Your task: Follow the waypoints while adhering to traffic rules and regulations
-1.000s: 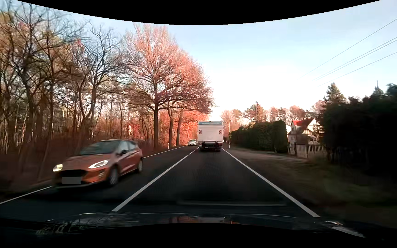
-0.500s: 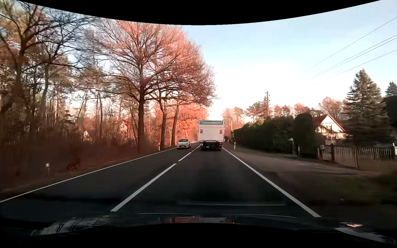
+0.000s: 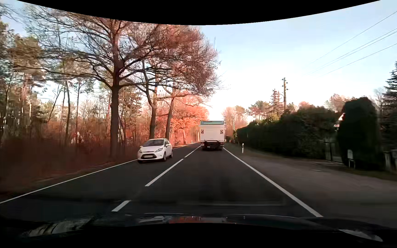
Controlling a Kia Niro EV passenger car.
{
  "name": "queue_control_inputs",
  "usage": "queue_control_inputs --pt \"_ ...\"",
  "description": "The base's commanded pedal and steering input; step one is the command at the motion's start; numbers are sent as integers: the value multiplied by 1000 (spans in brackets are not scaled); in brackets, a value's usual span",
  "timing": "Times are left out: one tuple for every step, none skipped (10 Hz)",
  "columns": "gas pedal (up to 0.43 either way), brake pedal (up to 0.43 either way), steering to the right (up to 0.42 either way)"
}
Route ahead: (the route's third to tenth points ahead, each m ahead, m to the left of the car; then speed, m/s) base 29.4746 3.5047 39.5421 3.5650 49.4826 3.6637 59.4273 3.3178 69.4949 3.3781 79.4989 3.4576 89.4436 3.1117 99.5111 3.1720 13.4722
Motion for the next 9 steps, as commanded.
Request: queue_control_inputs --pt "130 0 -3" --pt "130 0 -2" --pt "130 0 -2" --pt "118 0 -2" --pt "118 0 -2" --pt "118 0 -2" --pt "118 0 -1" --pt "118 0 -1" --pt "118 0 -1"
